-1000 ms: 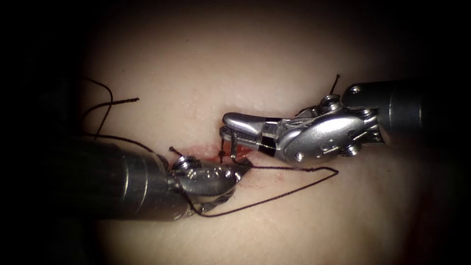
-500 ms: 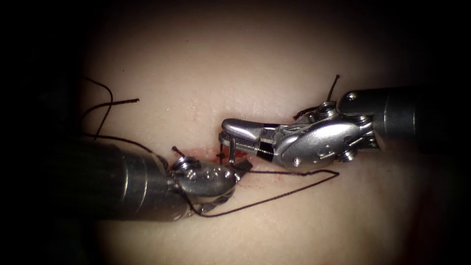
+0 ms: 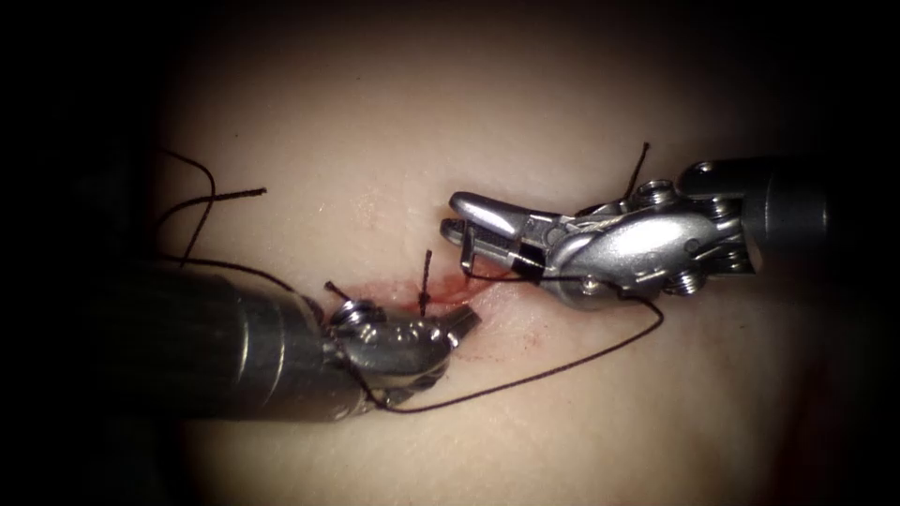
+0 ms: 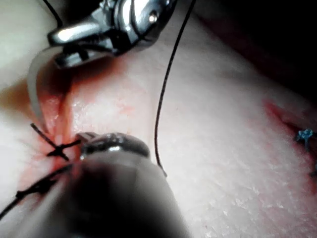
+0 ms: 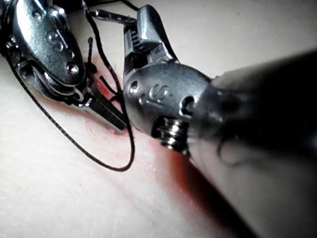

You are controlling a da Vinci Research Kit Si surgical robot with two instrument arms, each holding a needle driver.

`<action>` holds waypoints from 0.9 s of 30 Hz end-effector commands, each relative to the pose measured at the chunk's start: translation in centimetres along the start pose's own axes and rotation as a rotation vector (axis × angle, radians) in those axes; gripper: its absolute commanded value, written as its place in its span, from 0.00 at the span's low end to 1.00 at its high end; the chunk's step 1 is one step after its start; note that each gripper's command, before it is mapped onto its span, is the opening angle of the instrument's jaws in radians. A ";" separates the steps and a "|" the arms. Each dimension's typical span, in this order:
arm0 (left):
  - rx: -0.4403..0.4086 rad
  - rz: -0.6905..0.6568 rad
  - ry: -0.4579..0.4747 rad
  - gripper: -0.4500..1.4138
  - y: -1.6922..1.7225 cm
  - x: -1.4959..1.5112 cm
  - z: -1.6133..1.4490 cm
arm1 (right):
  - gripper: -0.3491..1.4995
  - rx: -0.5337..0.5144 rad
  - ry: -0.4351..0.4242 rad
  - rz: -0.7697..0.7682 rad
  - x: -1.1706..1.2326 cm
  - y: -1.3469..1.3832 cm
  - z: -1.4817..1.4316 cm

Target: Wound Closure

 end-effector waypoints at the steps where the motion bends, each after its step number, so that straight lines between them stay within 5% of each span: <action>1: -0.005 0.009 -0.005 0.00 0.04 -0.02 0.07 | 0.00 -0.021 0.004 0.003 -0.01 0.07 0.10; 10: 0.003 0.036 -0.082 0.00 0.06 -0.13 0.13 | 0.00 -0.059 0.003 0.053 -0.03 0.18 0.15; 27: 0.006 0.054 -0.092 0.00 0.05 -0.16 0.15 | 0.00 -0.059 0.006 0.142 0.01 0.24 0.14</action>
